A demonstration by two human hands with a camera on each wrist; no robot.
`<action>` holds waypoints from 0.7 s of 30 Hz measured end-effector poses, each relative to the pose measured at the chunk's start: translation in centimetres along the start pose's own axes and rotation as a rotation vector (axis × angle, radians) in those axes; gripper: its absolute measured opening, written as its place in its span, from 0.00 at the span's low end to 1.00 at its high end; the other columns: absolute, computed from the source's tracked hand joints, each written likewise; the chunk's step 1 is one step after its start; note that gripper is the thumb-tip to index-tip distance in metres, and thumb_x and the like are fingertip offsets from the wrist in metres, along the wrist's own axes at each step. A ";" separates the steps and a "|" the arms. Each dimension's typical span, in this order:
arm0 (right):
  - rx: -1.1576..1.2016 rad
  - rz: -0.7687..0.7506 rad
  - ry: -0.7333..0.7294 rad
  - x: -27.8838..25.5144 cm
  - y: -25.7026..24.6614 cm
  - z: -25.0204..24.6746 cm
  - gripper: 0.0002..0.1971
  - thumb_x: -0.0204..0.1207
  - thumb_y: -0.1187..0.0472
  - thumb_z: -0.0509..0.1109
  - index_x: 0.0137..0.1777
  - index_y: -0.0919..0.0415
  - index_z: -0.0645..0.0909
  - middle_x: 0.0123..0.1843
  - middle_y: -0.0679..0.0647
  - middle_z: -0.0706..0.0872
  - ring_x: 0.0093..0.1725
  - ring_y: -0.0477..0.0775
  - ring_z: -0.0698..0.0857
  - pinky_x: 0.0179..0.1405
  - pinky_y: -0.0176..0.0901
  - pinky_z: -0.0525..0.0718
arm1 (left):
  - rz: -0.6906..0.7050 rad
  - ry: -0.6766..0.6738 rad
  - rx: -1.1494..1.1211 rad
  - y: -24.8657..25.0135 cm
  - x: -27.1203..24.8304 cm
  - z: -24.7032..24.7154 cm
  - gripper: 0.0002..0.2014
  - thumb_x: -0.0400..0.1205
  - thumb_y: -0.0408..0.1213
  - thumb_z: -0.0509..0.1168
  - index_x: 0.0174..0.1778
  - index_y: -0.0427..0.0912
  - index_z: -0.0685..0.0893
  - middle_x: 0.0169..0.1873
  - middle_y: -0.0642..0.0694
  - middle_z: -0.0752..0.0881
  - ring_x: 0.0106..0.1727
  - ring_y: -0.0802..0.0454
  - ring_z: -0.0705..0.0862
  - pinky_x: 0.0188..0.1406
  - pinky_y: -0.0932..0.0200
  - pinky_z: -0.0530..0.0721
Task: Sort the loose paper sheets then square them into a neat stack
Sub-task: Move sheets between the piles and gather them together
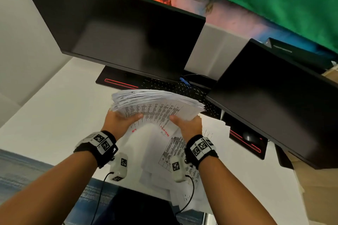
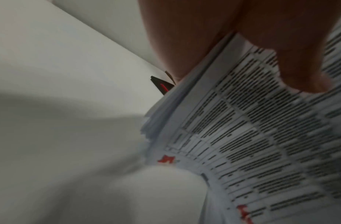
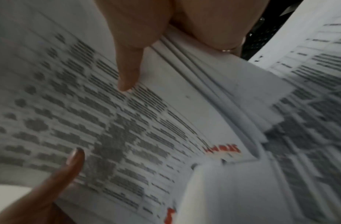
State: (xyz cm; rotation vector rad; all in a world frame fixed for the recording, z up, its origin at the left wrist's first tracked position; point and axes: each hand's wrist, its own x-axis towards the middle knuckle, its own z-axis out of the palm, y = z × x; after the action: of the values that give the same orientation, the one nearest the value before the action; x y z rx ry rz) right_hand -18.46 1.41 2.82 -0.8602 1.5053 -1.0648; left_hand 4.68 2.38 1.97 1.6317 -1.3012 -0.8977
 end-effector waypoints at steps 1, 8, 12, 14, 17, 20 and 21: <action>-0.040 0.028 0.012 0.2 0.7 -0.1 0.24 0.63 0.63 0.86 0.57 0.55 0.82 0.51 0.48 0.91 0.53 0.50 0.91 0.40 0.37 0.90 | -0.007 -0.009 0.023 -0.2 0.2 0.2 0.08 0.76 0.43 0.77 0.49 0.49 0.87 0.37 0.65 0.88 0.39 0.63 0.86 0.43 0.65 0.82; -0.884 0.402 0.376 -0.5 6.1 -6.4 0.58 0.61 0.34 0.80 0.85 0.59 0.56 0.86 0.57 0.57 0.82 0.66 0.62 0.77 0.65 0.68 | -0.018 0.041 -0.019 1.9 2.0 -2.1 0.05 0.81 0.40 0.73 0.46 0.42 0.88 0.36 0.47 0.89 0.34 0.50 0.86 0.32 0.60 0.84; -0.989 0.518 0.369 -1.8 9.1 -8.1 0.62 0.63 0.32 0.78 0.86 0.62 0.47 0.86 0.62 0.55 0.83 0.67 0.58 0.79 0.65 0.62 | -0.239 -0.036 0.021 -0.7 2.3 -2.5 0.08 0.82 0.39 0.72 0.53 0.41 0.89 0.31 0.52 0.87 0.25 0.59 0.83 0.26 0.63 0.81; -0.982 0.482 0.386 -1.7 9.9 -8.1 0.61 0.63 0.33 0.79 0.86 0.61 0.48 0.86 0.61 0.57 0.82 0.66 0.60 0.77 0.66 0.65 | -0.362 -0.118 0.134 -2.9 1.8 -1.7 0.08 0.82 0.39 0.72 0.52 0.38 0.88 0.28 0.50 0.85 0.23 0.57 0.82 0.21 0.64 0.77; -0.878 0.424 0.388 -0.9 10.0 -8.3 0.59 0.65 0.41 0.82 0.86 0.63 0.50 0.83 0.62 0.64 0.81 0.65 0.65 0.77 0.59 0.69 | -0.459 -0.175 0.300 -6.0 1.0 -0.6 0.13 0.81 0.41 0.73 0.54 0.34 0.88 0.29 0.47 0.86 0.28 0.51 0.84 0.24 0.62 0.75; -0.663 0.433 0.447 0.1 9.0 -8.6 0.56 0.65 0.51 0.86 0.86 0.63 0.55 0.74 0.65 0.78 0.71 0.65 0.80 0.63 0.51 0.83 | -0.508 -0.166 0.347 -7.3 0.6 -0.4 0.17 0.81 0.43 0.73 0.56 0.32 0.88 0.32 0.42 0.87 0.30 0.49 0.85 0.25 0.61 0.75; -0.588 0.462 0.445 0.4 8.7 -8.4 0.55 0.65 0.52 0.86 0.85 0.63 0.56 0.73 0.66 0.79 0.69 0.65 0.82 0.60 0.50 0.84 | -0.511 -0.165 0.351 -7.6 0.6 -0.4 0.18 0.81 0.44 0.73 0.56 0.32 0.88 0.33 0.41 0.87 0.31 0.48 0.85 0.25 0.60 0.76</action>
State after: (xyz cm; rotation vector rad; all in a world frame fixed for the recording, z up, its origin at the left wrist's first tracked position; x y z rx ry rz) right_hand -26.69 5.59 -5.08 -0.6222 2.3223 -0.4800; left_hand 8.04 2.67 -4.90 2.2693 -1.2178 -1.1721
